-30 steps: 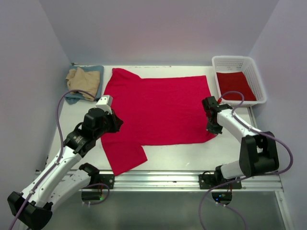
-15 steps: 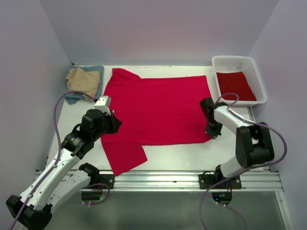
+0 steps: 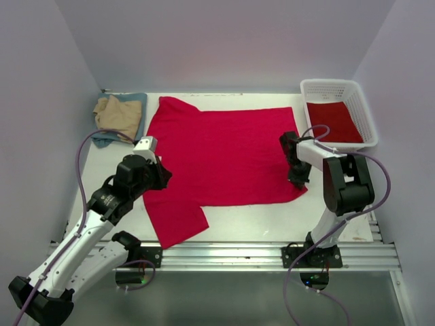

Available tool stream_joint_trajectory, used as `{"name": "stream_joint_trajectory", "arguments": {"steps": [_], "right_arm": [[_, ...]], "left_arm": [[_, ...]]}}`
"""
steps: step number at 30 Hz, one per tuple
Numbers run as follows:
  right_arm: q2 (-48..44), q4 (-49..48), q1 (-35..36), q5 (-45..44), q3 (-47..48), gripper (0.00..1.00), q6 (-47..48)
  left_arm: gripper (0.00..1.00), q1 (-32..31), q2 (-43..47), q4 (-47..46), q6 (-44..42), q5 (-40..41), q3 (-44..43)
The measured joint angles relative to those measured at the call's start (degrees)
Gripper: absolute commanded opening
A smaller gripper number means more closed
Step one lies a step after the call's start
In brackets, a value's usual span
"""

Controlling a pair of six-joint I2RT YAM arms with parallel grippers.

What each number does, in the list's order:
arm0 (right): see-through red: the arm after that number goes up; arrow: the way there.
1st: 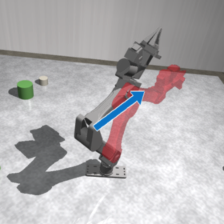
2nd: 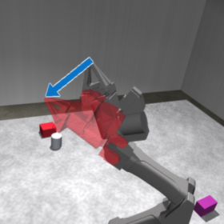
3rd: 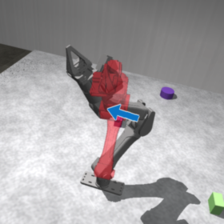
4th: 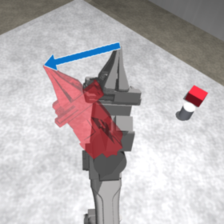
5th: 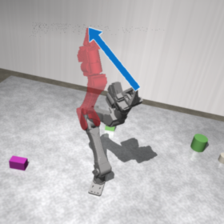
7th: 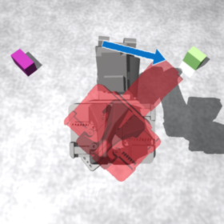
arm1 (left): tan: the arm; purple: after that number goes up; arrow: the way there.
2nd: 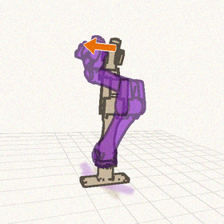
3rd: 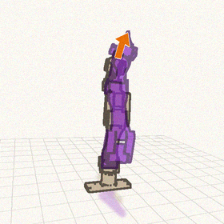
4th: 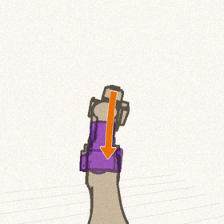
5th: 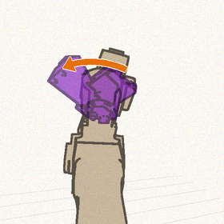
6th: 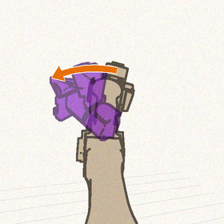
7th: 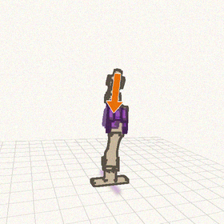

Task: Fold and stack the t-shirts
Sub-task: Flatten the tshirt out

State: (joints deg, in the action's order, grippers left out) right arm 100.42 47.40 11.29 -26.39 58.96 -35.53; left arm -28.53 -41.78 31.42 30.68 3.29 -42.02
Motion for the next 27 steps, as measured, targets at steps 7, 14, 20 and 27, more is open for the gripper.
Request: {"name": "stream_joint_trajectory", "arguments": {"steps": [7, 14, 20, 27], "right_arm": [[3.21, 2.60, -0.15, -1.84, 2.49, 0.00, 1.01], [6.34, 8.39, -0.17, -4.15, 2.86, 0.00, 0.76], [10.21, 15.43, -0.24, -3.65, 3.26, 0.00, 0.24], [11.96, 18.73, -0.55, -2.49, 1.81, 0.00, -0.42]], "left_arm": [[0.00, 0.00, -0.15, 0.00, -0.07, 0.04, 0.00], [0.00, 0.00, -0.13, 0.07, -0.33, 0.11, -0.04], [0.00, 0.00, 0.90, 1.09, -0.92, 0.44, -1.55], [0.00, 0.00, 3.26, 1.88, -1.62, 1.81, -1.92]]}}
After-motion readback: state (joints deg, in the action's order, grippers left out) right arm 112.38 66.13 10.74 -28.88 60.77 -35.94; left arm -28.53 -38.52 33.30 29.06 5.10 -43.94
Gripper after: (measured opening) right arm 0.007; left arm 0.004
